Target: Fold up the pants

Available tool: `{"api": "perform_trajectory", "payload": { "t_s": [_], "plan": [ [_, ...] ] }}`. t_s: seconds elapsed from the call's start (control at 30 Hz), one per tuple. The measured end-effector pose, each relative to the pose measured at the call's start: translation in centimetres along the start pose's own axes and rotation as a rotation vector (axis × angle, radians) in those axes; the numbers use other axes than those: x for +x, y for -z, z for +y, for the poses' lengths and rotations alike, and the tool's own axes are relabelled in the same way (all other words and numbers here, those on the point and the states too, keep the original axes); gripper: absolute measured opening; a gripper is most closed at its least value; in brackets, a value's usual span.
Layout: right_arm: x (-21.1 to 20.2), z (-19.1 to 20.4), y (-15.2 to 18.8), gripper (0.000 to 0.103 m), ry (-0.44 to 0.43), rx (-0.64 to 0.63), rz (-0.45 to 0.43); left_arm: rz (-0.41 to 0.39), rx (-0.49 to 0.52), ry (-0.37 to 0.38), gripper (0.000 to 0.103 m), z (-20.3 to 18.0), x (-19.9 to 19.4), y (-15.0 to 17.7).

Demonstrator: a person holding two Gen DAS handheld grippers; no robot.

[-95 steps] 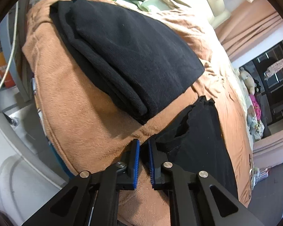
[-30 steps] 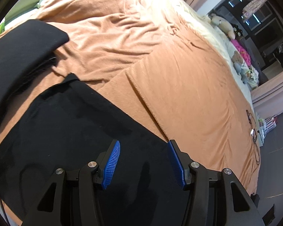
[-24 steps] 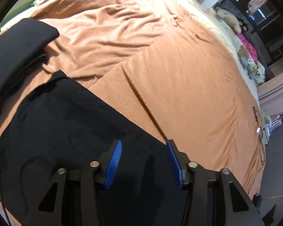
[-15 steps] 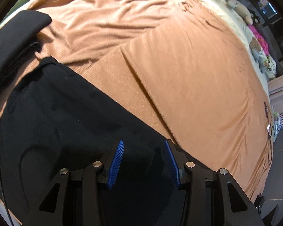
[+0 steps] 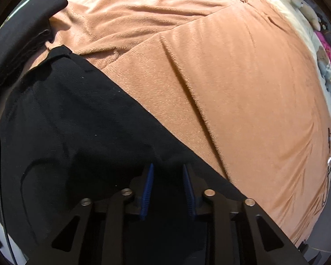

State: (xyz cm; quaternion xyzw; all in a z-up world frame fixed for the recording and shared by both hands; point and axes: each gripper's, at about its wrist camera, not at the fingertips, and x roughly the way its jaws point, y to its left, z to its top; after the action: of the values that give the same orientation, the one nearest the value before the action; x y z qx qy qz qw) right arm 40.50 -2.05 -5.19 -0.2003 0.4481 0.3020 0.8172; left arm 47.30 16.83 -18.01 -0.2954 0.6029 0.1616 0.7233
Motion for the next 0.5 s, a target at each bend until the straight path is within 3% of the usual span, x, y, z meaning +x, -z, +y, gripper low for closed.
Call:
{"api": "perform_trajectory", "payload": {
  "t_s": [0.1,0.17,0.27,0.33,0.37,0.5],
  "plan": [
    [0.9,0.2,-0.4,0.053,-0.008,-0.019,0.020,-0.006,0.003,-0.009,0.009,0.4,-0.2,-0.1],
    [1.7,0.3,-0.7,0.052,-0.013,-0.038,0.040,-0.011,0.002,0.002,0.004,0.8,-0.3,0.0],
    [1.9,0.7,-0.9,0.036,-0.041,-0.074,0.054,-0.024,0.011,0.023,0.002,1.3,-0.8,0.2],
    [1.7,1.1,-0.9,0.008,-0.033,-0.097,0.067,-0.032,0.009,0.048,0.002,1.7,-1.3,0.4],
    [1.6,1.2,-0.9,0.003,-0.028,-0.104,0.074,-0.034,0.004,0.061,0.002,2.1,-1.6,0.4],
    [1.0,2.0,-0.7,0.000,0.007,-0.110,0.044,-0.048,-0.011,0.116,0.001,3.5,-2.9,0.7]
  ]
}}
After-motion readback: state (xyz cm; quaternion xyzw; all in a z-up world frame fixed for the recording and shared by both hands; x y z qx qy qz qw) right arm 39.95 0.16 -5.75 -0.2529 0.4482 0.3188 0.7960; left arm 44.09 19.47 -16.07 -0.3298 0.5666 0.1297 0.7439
